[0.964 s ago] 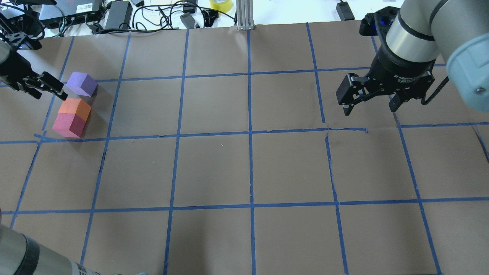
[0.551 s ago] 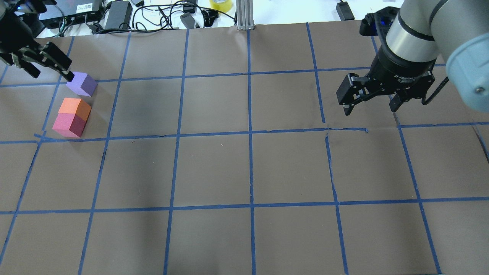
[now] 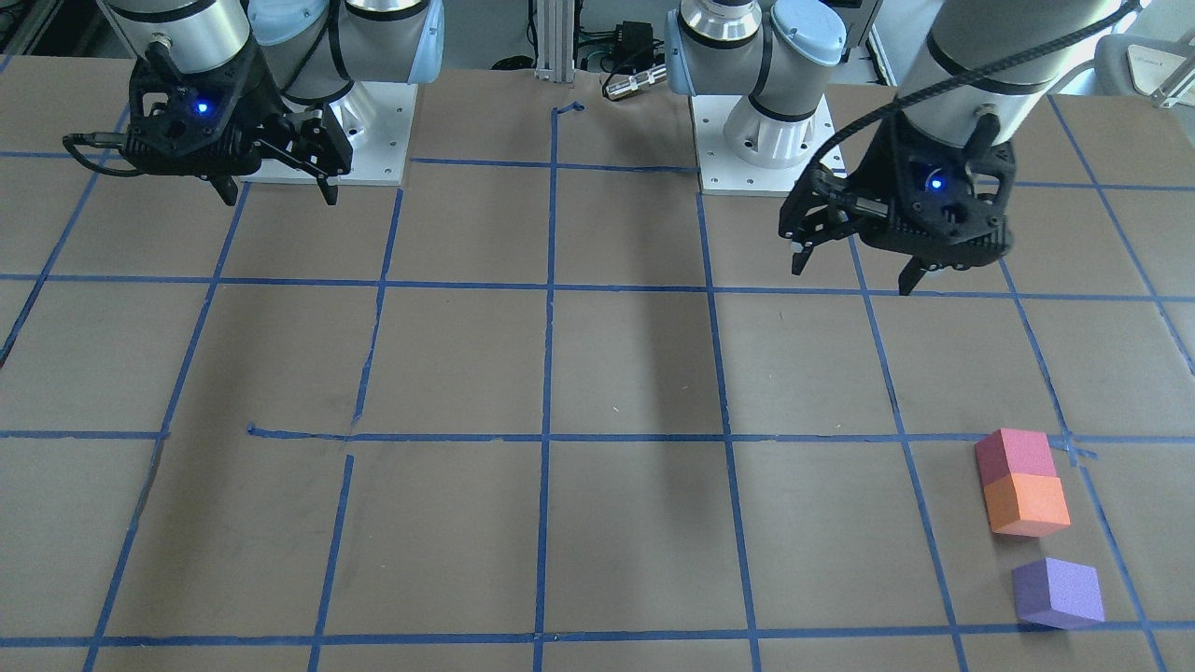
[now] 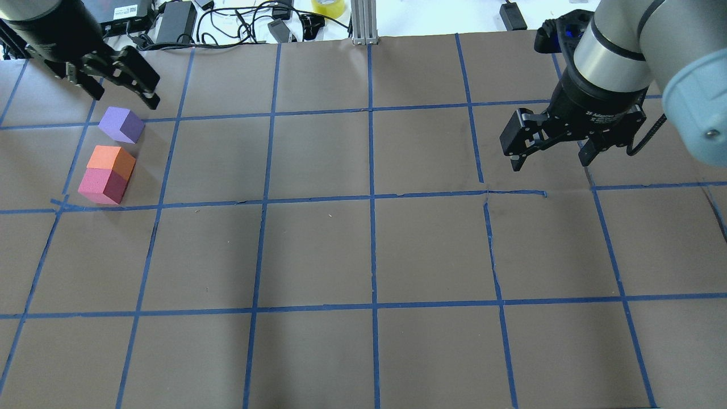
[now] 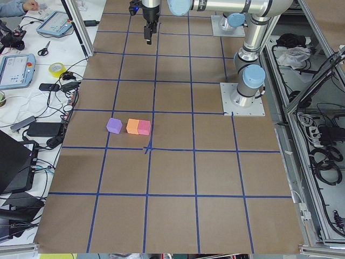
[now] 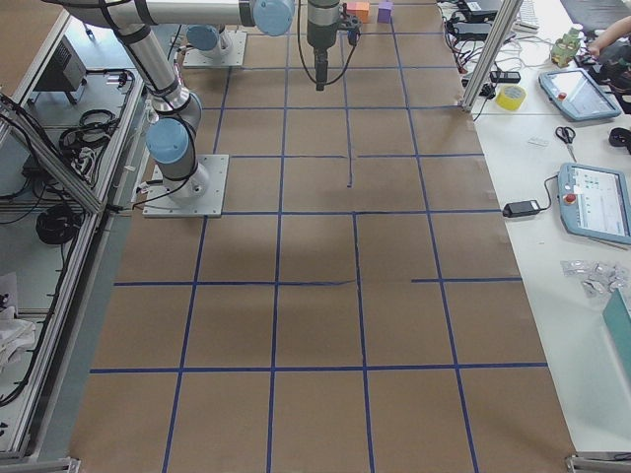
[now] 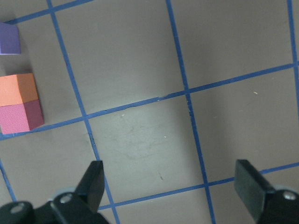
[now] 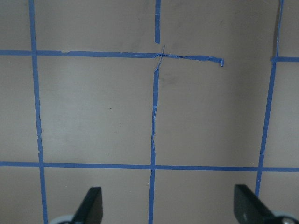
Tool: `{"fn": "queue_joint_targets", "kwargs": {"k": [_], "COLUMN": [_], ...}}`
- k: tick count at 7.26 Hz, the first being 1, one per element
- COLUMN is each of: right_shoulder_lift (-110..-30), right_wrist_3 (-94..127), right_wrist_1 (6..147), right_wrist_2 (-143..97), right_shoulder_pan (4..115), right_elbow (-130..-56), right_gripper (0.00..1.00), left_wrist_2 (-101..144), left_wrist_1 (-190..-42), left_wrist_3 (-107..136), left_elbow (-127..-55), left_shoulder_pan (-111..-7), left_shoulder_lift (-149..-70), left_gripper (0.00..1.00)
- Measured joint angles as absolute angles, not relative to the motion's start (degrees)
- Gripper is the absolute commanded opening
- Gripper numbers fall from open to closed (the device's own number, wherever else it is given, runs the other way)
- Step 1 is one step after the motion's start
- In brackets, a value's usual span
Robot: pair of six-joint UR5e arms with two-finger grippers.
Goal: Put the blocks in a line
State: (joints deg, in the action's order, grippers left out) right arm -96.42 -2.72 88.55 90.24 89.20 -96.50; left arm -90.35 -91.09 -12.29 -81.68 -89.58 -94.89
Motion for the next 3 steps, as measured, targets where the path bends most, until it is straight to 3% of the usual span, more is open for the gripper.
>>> {"fn": "queue_joint_targets", "kwargs": {"k": [3], "right_shoulder_lift": [-96.4], "right_wrist_3": [-2.6], "right_wrist_1": [88.5], "right_wrist_2": [90.2], "right_shoulder_pan": [89.2], "right_elbow": [-96.5], "right_gripper": [1.00], "left_wrist_2": [-90.2], "left_wrist_1": [-91.1], "left_wrist_3": [-5.7], "left_elbow": [-82.2], "left_shoulder_pan": [-93.5], "left_shoulder_lift": [-94.0], "left_gripper": [1.00]}}
